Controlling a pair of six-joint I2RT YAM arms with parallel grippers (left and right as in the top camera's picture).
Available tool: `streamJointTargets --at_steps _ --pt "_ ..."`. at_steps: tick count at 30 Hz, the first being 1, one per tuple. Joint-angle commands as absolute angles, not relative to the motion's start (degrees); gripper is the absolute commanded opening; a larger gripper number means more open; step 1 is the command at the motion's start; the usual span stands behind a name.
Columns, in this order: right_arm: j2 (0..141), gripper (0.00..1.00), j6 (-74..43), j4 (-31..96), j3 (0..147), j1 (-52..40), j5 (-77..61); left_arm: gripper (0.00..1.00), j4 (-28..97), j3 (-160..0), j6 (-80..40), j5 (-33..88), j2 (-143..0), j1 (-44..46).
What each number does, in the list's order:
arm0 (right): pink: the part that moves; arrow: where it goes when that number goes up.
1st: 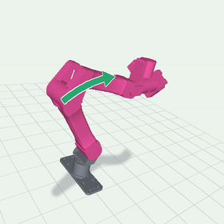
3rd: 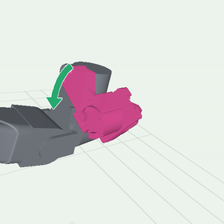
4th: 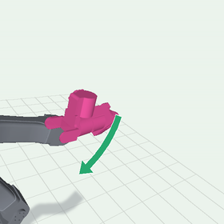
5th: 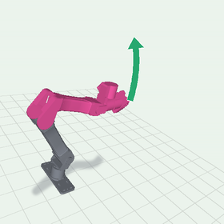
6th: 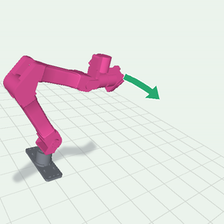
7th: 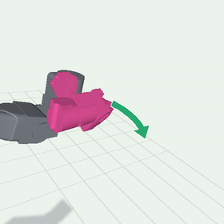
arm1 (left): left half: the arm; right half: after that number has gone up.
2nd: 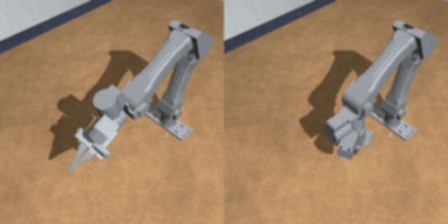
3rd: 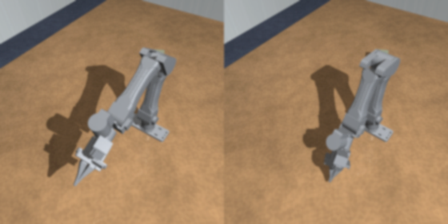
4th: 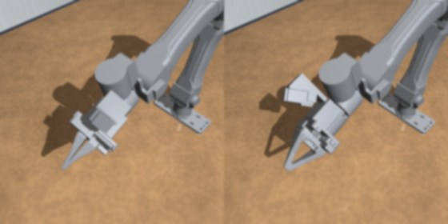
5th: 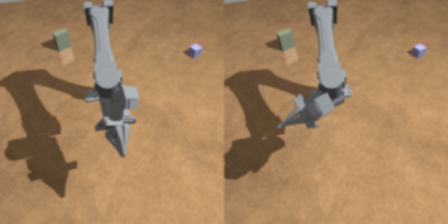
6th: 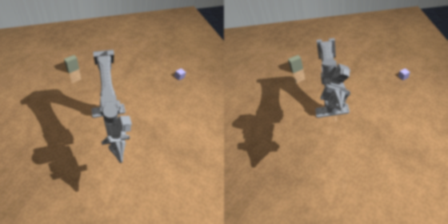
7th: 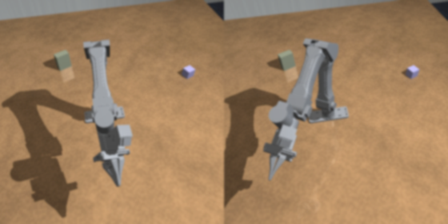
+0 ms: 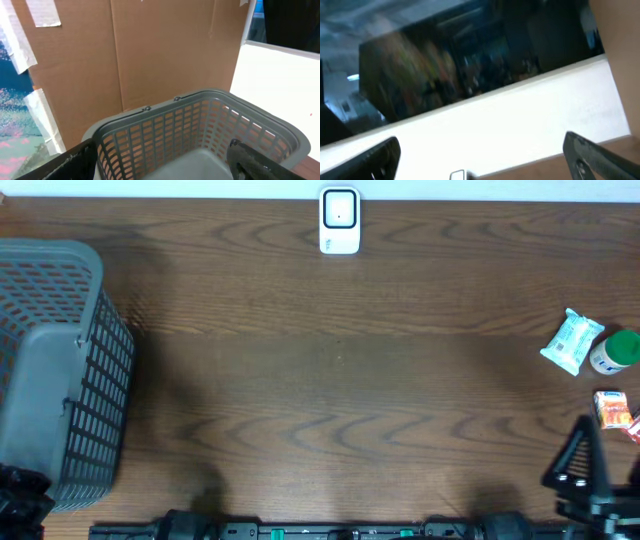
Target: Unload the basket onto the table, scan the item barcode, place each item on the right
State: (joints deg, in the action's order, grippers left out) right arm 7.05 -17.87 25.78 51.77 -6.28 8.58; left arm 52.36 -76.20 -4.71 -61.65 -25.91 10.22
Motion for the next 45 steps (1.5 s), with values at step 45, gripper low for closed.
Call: streamJointTargets --at_steps 45 --pt "0.27 0.99 -11.81 3.38 0.32 -0.36 9.74 0.83 52.29 -76.23 -5.04 -62.22 -25.67 10.04"
